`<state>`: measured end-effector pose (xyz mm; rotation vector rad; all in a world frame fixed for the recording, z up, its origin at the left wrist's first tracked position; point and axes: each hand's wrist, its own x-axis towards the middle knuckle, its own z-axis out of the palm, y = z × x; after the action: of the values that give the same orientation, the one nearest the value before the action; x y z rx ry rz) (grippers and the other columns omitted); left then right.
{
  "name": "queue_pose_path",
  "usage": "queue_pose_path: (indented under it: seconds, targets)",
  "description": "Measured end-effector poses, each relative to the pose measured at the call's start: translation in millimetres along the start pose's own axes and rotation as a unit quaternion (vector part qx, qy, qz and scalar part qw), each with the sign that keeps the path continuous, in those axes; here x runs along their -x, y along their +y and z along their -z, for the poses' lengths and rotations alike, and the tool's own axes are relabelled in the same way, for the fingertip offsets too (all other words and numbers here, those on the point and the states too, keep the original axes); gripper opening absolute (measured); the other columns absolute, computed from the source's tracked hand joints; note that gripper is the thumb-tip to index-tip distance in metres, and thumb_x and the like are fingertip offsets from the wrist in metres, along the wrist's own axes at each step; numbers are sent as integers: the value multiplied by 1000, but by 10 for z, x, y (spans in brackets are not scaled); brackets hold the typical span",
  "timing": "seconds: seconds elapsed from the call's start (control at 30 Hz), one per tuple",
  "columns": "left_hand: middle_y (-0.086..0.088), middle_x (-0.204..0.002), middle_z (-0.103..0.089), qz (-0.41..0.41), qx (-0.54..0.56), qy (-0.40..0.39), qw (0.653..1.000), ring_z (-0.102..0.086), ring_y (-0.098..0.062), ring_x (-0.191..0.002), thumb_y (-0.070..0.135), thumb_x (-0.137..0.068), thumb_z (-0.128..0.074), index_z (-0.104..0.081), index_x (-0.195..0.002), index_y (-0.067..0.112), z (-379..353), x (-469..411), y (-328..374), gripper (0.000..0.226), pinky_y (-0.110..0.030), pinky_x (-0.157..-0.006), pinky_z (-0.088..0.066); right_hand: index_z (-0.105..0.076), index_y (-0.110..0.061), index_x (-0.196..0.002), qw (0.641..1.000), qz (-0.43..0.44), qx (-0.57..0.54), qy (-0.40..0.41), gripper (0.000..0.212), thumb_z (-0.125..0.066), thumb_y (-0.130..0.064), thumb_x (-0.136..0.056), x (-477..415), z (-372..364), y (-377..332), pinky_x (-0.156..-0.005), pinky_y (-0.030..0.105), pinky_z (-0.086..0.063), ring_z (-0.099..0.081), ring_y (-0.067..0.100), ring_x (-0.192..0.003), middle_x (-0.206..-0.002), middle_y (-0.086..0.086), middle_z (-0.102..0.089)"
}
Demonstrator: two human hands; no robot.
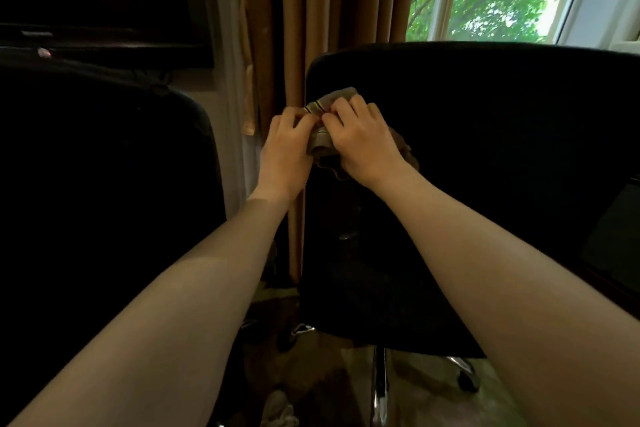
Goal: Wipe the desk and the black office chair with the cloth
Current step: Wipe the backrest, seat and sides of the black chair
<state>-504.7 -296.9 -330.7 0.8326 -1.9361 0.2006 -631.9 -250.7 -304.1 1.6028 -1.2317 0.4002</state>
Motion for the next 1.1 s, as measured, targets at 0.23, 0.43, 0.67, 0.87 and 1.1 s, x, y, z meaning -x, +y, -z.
queue_pose_path:
  seconds: [0.23,0.43,0.67,0.87,1.1]
  targets:
    - [-21,-115,-53,-46,3,-23,999,-52,-39,-102,1,-79,-63,-60,-115,5,-425,213,-258,36,-43,-72,-51,-68,-7,-98,997,40,38,49,35,-69,-15,-64,319,-496,-34,-70,36,-33,-42,27,-90,-99,10,-66]
    - [-25,-113,-55,-40,23,-14,999,-57,-42,-97,9,-81,-60,-61,-114,5,-817,576,-350,34,-36,-76,-46,-67,-3,-102,998,38,14,56,34,-63,-11,-69,736,-820,-147,-72,37,-28,-36,28,-90,-102,14,-66]
    - [-27,-106,-55,-76,31,-90,992,-57,-43,-89,10,-78,-59,-44,-113,14,-1200,1097,-503,39,-42,-75,-49,-64,-1,-107,998,41,-49,27,40,-67,-9,-67,1359,-1189,-454,-78,41,-29,-37,29,-95,-114,11,-36]
    - [-25,-108,-55,-62,34,-171,983,-58,-43,-91,10,-77,-63,-51,-115,10,-1541,1552,-578,40,-44,-74,-52,-61,0,-111,995,44,-66,-58,54,-69,-6,-58,1879,-1354,-668,-79,40,-30,-38,30,-98,-118,15,-48]
    - [-23,-109,-53,-70,55,-327,941,-54,-42,-96,8,-79,-64,-59,-121,5,-1685,1766,-552,42,-49,-79,-52,-65,-2,-104,979,1,-103,-174,63,-83,-6,-43,2289,-1355,-856,-73,34,-49,-40,28,-93,-105,13,-63]
